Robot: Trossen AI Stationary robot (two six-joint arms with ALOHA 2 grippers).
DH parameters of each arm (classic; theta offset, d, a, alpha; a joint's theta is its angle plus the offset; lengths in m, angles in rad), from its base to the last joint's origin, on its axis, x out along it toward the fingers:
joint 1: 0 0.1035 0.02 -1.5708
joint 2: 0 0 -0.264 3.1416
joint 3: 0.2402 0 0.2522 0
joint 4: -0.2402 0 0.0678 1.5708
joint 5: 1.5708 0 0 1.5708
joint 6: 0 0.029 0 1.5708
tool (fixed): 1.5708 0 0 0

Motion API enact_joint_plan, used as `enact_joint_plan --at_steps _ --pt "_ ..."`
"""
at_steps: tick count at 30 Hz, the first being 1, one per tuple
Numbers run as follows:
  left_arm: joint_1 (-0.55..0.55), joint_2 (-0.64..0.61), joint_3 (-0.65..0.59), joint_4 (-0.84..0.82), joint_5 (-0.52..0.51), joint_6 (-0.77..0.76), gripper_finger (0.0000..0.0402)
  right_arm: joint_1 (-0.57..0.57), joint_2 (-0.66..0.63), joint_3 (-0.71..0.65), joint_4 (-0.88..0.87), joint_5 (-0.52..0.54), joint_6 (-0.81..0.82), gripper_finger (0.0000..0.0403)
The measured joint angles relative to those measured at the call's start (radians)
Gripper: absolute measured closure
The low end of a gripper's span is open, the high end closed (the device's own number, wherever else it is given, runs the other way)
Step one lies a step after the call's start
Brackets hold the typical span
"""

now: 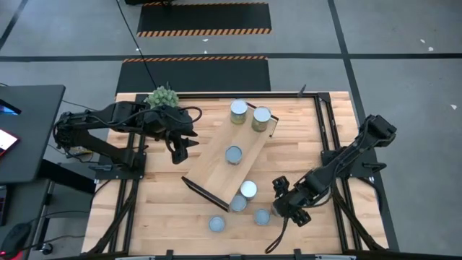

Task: Pick and place cans onto a shelf
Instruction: Put the canned peaches on the shelf

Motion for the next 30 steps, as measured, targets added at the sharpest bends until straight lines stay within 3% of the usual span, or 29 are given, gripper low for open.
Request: enact_joint_plan --at_steps 5,10,17,24,30 --pt "0.0 0.0 0.0 0.0 0.0 -0.004 0.0255 -0.001 0.057 0.0 -0.003 -0.01 0.005 0.0025" --pt "0.0 0.0 0.0 0.001 0.0 -0.005 0.0255 -0.029 0.057 0.0 0.002 -0.013 -0.01 0.0093" --pt "0.0 0.0 0.0 0.002 0.0 -0.006 0.0255 -0.13 -0.037 0.018 -0.162 -0.012 -0.077 0.0096" --pt "0.0 0.0 0.0 0.009 0.0 -0.014 0.0255 -0.317 -0.15 0.241 -0.427 0.032 -0.263 0.0096" --pt "0.0 0.0 0.0 0.012 0.0 -0.018 0.0255 -0.478 -0.113 0.522 -0.518 0.054 -0.44 0.0096"
